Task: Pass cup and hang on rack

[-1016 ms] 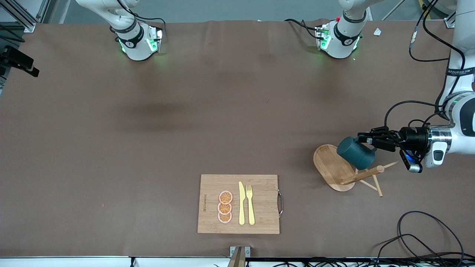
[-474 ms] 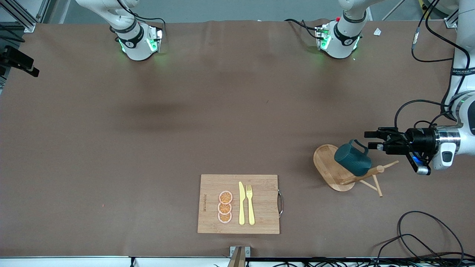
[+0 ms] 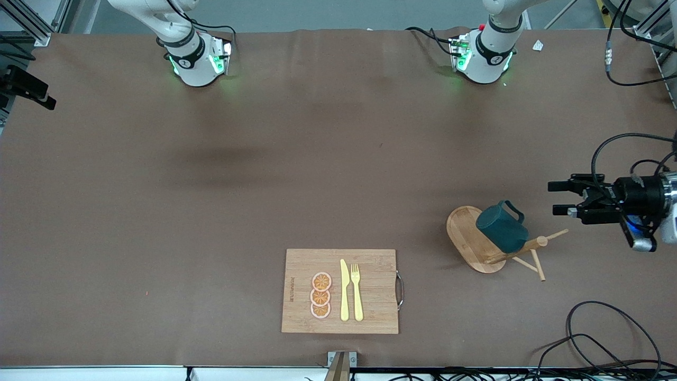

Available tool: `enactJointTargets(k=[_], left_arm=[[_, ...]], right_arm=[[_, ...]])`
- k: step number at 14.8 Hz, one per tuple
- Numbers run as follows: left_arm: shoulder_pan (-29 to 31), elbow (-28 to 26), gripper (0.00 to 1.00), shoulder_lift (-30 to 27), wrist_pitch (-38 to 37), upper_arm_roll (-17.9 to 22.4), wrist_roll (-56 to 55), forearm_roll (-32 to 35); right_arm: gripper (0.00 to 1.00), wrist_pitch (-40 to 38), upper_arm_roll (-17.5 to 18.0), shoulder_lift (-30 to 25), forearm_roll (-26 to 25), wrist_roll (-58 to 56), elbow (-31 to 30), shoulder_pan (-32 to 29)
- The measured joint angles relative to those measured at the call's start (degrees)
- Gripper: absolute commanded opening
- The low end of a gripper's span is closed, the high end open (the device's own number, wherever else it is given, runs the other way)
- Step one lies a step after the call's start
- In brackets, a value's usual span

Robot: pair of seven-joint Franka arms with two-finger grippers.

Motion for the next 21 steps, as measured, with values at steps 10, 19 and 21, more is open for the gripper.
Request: enactJointTargets(k=[10,19,21], left_arm=[[-2.8,7.8,1.00,-7.7,-1.6,-16.1,6.5,46.1],[-2.8,0.3,1.00,-20.8,2.6,-20.0,10.0,51.5],[-2.8,-2.7,1.00,-21.7,4.7,-20.0,10.7,51.5]], right_arm=[[1.00,0.0,-0.1,0.0,0.0,0.0,0.0,0.0],[1.00,0.0,0.0,0.0,0.0,0.0,0.0,0.0],[1.00,0.0,0.0,0.0,0.0,0.0,0.0,0.0]])
